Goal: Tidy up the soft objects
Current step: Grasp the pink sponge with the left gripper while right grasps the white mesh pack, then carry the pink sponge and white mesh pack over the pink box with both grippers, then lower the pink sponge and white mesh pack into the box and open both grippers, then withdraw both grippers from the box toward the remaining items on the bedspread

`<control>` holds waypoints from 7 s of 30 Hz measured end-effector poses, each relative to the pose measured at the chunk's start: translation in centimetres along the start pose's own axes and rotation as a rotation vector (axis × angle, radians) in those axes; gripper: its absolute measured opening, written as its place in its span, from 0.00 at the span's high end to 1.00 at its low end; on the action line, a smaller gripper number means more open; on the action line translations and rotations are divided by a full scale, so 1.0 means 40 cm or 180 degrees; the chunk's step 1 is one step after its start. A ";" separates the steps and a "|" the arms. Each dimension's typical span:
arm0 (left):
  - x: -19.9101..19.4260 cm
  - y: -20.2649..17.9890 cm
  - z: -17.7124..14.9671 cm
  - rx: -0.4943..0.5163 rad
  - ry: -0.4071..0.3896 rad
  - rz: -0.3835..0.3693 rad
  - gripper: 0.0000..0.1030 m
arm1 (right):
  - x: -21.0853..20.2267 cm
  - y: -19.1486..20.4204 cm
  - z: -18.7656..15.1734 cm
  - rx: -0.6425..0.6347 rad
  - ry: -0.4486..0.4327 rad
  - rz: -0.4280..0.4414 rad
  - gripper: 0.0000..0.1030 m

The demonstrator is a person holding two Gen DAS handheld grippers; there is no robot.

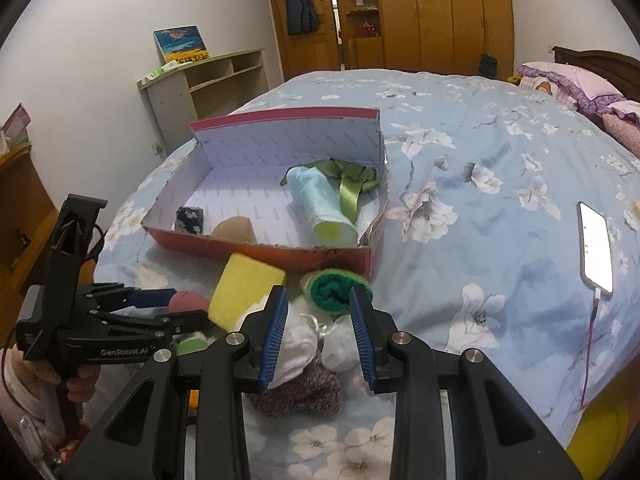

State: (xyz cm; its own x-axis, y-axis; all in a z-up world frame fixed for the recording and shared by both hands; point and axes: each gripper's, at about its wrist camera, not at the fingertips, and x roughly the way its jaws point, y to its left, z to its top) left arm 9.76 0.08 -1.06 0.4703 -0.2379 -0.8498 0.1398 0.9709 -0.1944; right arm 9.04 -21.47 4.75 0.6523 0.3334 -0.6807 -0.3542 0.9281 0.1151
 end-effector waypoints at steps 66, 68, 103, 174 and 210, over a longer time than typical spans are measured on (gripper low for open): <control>-0.142 0.054 0.013 -0.0082 -0.0536 0.0140 0.54 | -0.063 0.024 0.009 -0.0032 -0.0284 0.0368 0.84; -0.142 0.053 0.014 -0.0080 -0.0532 0.0136 0.54 | -0.065 0.018 0.013 -0.0014 -0.0308 0.0341 0.84; -0.159 0.060 0.120 -0.0004 -0.0777 0.0278 0.54 | 0.034 0.036 0.140 -0.0028 -0.0605 0.0234 0.84; 0.019 0.036 0.252 0.0042 -0.0695 0.0467 0.18 | 0.198 0.027 0.142 0.0155 -0.0111 0.0351 0.59; -0.087 -0.025 0.108 0.0165 -0.0572 0.0209 0.13 | 0.040 0.008 0.094 0.0147 -0.0366 0.0114 0.57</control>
State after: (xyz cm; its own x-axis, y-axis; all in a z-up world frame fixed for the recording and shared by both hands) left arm 11.75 -0.19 4.21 0.6272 -0.1796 -0.7579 0.1462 0.9829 -0.1120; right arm 12.51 -20.01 6.42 0.7132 0.3807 -0.5885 -0.3490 0.9210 0.1728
